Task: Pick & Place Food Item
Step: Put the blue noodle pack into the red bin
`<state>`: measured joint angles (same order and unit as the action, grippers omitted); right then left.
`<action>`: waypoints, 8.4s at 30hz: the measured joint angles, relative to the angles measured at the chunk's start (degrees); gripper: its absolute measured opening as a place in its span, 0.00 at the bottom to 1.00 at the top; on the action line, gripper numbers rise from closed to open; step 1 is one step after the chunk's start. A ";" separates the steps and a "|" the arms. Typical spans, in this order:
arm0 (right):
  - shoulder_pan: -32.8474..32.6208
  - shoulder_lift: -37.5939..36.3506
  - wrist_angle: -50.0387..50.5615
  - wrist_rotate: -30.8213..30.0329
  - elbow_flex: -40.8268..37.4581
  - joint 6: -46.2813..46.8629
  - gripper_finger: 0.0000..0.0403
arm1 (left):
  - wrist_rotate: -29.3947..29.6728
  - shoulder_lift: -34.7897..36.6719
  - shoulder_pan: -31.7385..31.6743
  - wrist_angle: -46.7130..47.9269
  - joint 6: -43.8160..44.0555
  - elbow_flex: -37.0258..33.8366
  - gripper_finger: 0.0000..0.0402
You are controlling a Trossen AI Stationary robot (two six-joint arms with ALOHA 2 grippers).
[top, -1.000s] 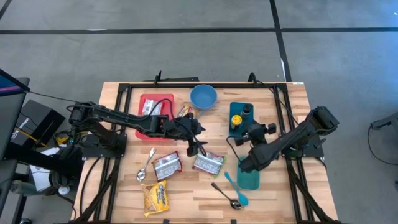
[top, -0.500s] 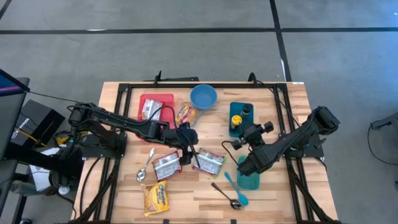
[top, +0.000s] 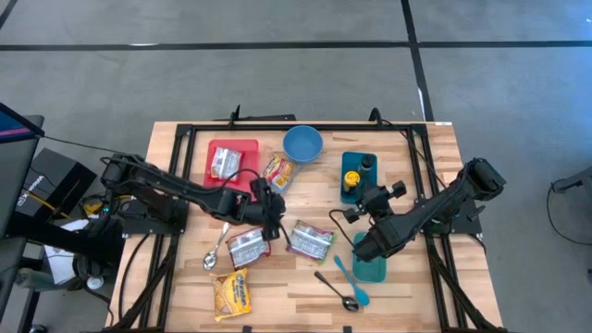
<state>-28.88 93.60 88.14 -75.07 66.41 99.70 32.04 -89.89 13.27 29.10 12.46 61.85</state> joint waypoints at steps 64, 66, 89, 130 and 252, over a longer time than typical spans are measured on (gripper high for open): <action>0.50 0.04 -5.94 -1.61 -0.04 -8.79 0.23 | 6.13 -11.05 -9.61 -28.33 -21.68 -14.39 0.53; 0.51 0.04 -6.06 -1.73 -0.04 -8.81 0.23 | 6.10 -12.89 -9.69 -29.66 -22.66 -14.29 0.52; 0.46 0.04 -6.12 -2.97 -0.09 -8.81 0.23 | 16.47 -17.05 -9.72 -34.73 -25.48 -14.39 0.30; 0.46 0.04 -6.18 -2.95 -0.09 -8.79 0.23 | 16.22 -16.30 -3.97 -38.31 -22.45 -14.39 0.00; 0.39 0.04 -7.01 -2.97 -0.15 -8.79 0.23 | 4.06 27.61 -33.28 2.99 25.38 -24.21 0.10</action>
<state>-28.49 93.65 81.12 -78.04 66.26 90.91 36.10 -62.28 -20.01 32.10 37.84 37.65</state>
